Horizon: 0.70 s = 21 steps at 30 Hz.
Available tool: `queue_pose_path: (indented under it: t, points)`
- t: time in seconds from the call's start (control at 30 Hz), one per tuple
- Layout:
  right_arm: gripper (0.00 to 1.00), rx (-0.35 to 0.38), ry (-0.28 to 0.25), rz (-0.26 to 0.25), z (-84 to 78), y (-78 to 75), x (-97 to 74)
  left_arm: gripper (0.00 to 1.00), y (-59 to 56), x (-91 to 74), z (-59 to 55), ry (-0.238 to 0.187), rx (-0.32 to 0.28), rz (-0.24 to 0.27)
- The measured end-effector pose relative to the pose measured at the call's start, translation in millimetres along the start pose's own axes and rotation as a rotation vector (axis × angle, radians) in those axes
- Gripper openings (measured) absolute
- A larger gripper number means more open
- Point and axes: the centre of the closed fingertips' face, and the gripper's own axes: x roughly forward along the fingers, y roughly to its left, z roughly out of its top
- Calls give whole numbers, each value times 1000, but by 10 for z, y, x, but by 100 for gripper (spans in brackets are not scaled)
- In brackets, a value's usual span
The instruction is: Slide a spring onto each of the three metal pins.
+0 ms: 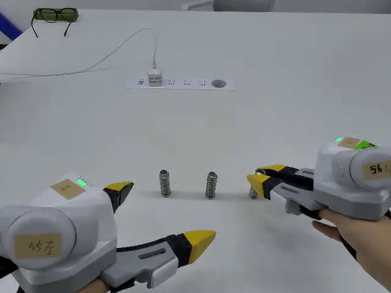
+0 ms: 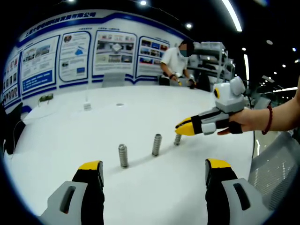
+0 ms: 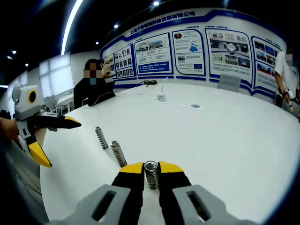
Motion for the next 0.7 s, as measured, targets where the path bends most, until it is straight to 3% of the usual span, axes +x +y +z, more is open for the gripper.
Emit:
queue_pose_path:
  t: [0.7]
  points:
    - [13,4,20,-12,-62,8,50,88,-3,-8,-13,11,19,1]
